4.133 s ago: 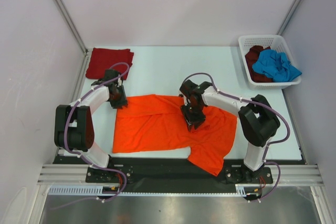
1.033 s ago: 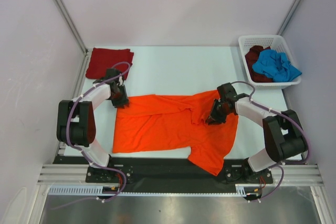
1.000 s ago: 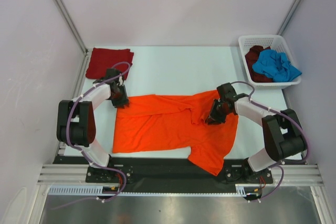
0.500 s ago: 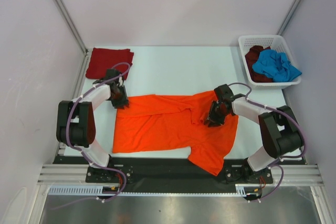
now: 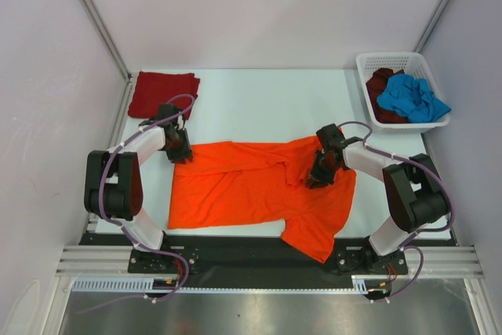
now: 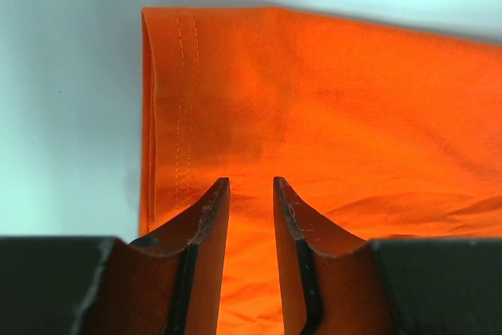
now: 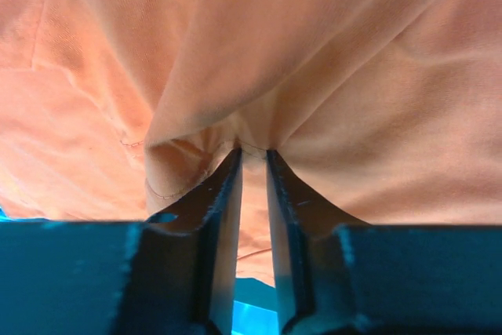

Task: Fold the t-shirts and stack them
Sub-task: Fold the tshirt

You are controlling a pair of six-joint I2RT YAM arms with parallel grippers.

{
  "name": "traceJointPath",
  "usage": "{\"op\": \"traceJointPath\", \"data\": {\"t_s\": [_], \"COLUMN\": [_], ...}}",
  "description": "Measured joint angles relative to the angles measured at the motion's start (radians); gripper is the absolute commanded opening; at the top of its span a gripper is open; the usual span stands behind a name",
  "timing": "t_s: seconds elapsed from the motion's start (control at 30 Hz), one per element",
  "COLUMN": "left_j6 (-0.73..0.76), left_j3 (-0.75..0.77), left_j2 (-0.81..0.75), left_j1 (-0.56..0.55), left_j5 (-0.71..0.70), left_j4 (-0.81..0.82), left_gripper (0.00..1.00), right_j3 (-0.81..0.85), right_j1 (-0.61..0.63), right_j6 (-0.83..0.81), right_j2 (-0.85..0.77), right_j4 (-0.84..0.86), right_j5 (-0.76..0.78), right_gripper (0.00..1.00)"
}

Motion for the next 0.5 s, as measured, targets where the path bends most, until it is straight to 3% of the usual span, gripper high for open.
{"op": "traceJointPath", "data": {"t_s": [0.2, 0.3, 0.5], "left_j6": [0.0, 0.0, 0.0], "left_j3": [-0.001, -0.005, -0.01], "left_j2": [0.0, 0.0, 0.0], "left_j1": [0.0, 0.0, 0.0], "left_j5": [0.0, 0.0, 0.0], "left_j4": [0.003, 0.009, 0.011], "left_gripper": [0.34, 0.34, 0.34], "right_j3": [0.029, 0.049, 0.078], "right_j1": [0.013, 0.016, 0.017], "right_j6": [-0.008, -0.013, -0.021], "right_j2": [0.007, 0.007, 0.007], "right_j4": [-0.018, -0.027, -0.059], "right_j5": [0.038, 0.053, 0.082], "right_gripper": [0.11, 0.01, 0.0]}}
